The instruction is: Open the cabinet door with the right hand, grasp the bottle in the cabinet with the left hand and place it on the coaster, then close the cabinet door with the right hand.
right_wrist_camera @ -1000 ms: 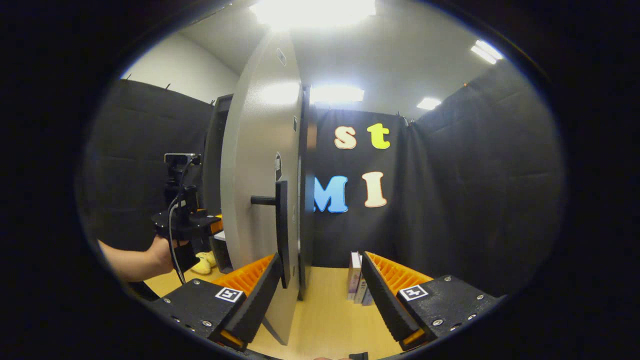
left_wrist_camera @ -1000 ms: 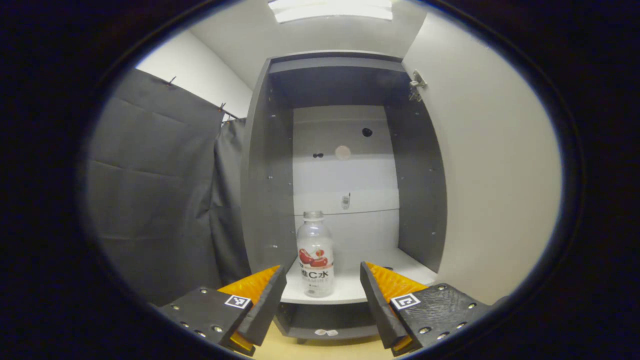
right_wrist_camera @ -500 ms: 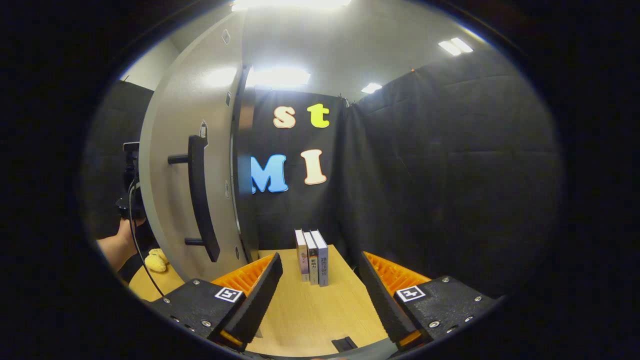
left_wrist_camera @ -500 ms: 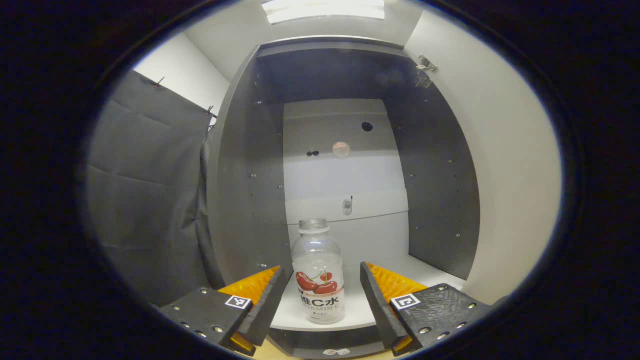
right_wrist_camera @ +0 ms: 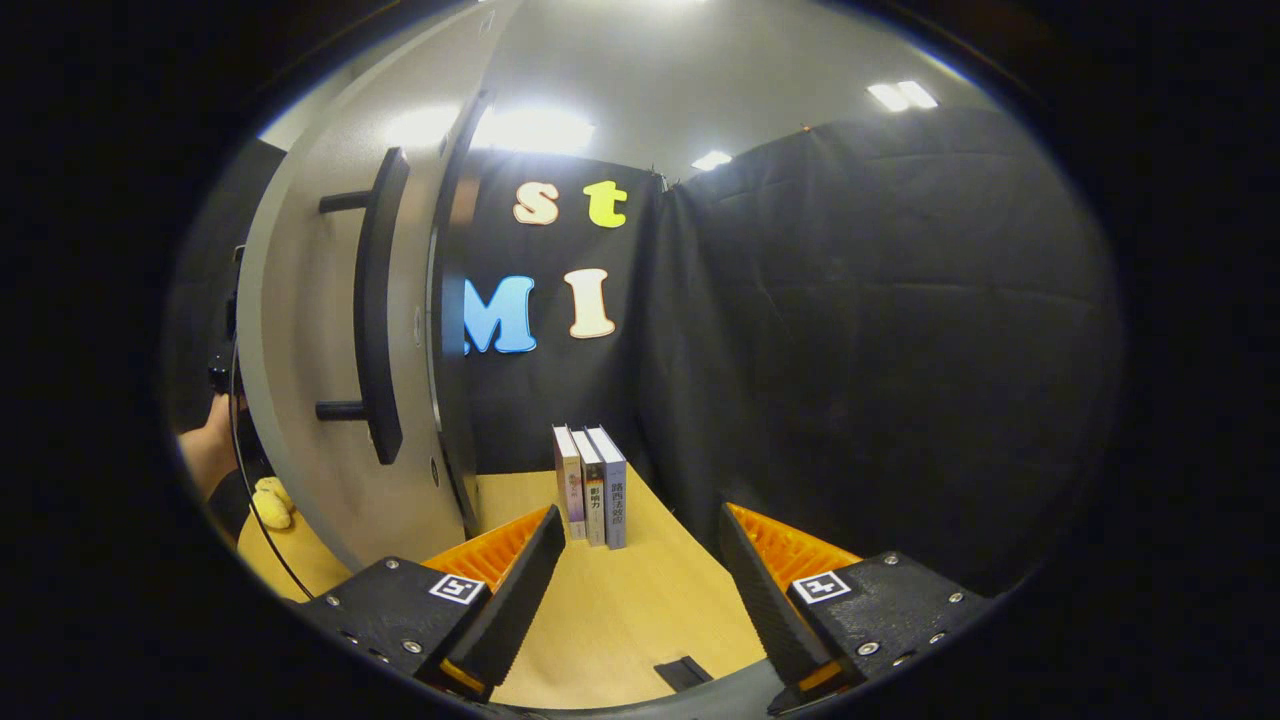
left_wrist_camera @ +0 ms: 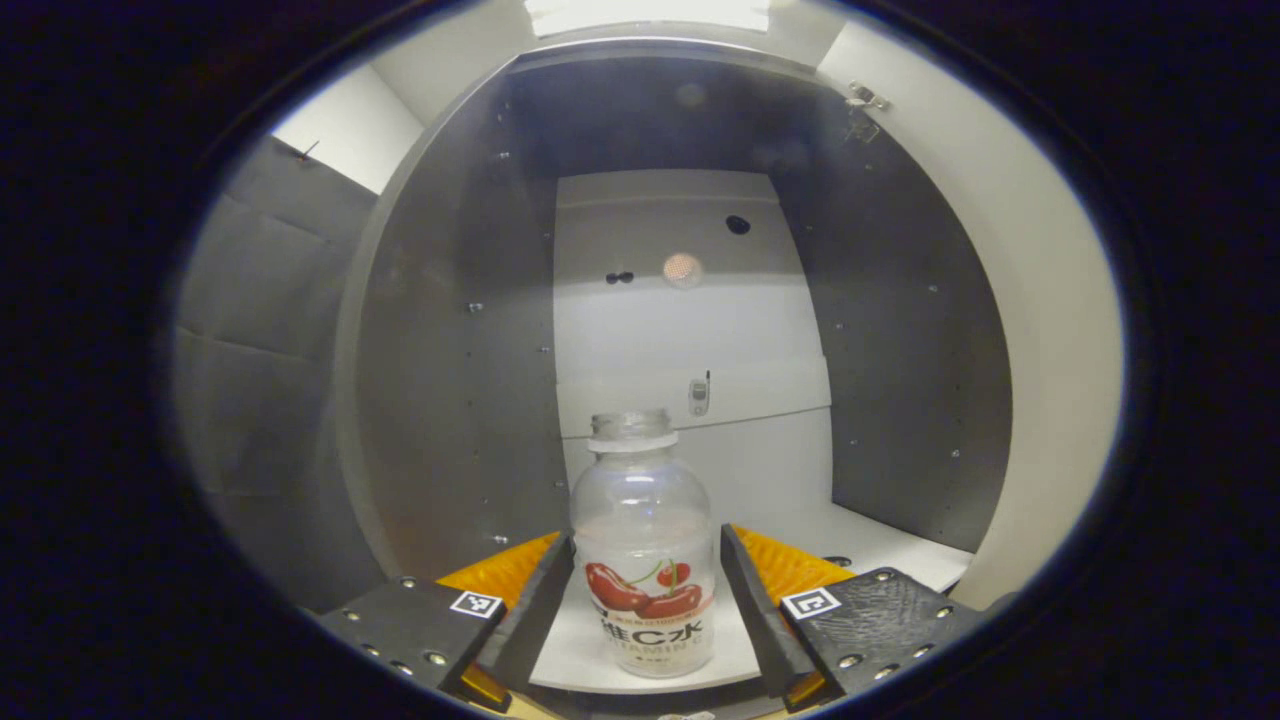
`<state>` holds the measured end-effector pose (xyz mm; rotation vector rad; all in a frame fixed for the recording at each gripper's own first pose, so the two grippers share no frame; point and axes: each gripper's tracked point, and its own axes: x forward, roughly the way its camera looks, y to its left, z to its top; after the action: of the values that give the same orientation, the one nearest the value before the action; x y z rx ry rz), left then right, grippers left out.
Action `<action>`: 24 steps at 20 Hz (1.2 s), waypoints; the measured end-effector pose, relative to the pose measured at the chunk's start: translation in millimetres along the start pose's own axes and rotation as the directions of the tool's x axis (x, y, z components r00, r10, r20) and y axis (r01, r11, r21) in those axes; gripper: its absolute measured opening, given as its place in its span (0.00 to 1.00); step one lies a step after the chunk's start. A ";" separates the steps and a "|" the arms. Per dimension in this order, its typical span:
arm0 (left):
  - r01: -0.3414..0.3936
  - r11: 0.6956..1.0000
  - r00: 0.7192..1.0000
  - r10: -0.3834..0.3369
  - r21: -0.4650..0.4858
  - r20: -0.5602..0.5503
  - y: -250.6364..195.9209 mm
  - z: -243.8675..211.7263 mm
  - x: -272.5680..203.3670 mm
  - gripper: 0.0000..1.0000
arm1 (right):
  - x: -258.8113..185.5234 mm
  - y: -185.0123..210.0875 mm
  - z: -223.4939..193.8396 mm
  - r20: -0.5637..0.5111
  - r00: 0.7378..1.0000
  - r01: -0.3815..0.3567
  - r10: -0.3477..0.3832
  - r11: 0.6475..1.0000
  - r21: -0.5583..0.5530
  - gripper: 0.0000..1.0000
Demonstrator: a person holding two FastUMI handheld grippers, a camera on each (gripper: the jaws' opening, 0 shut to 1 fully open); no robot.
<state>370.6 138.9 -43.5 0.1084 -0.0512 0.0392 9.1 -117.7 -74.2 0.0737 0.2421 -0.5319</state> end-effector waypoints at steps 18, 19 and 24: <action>0.078 0.996 0.997 -0.078 -0.039 0.003 -5.8 9.6 -12.7 0.76 | 2.2 19.1 -13.2 -0.040 0.999 -0.028 0.029 0.999 0.039 0.94; 0.074 0.997 0.997 -0.073 -0.034 0.006 -6.9 12.2 -16.0 0.76 | 1.7 17.5 -13.6 -0.041 0.998 -0.035 0.037 0.999 0.040 0.94; 0.033 0.999 0.999 -0.032 -0.003 0.035 -4.3 39.5 -46.2 0.72 | -0.8 17.4 -0.6 -0.001 0.993 -0.116 0.116 0.993 0.023 0.94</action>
<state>322.8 128.6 -7.2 0.1059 -0.0843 0.0047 17.1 -102.2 -74.4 0.1097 0.2324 -0.4194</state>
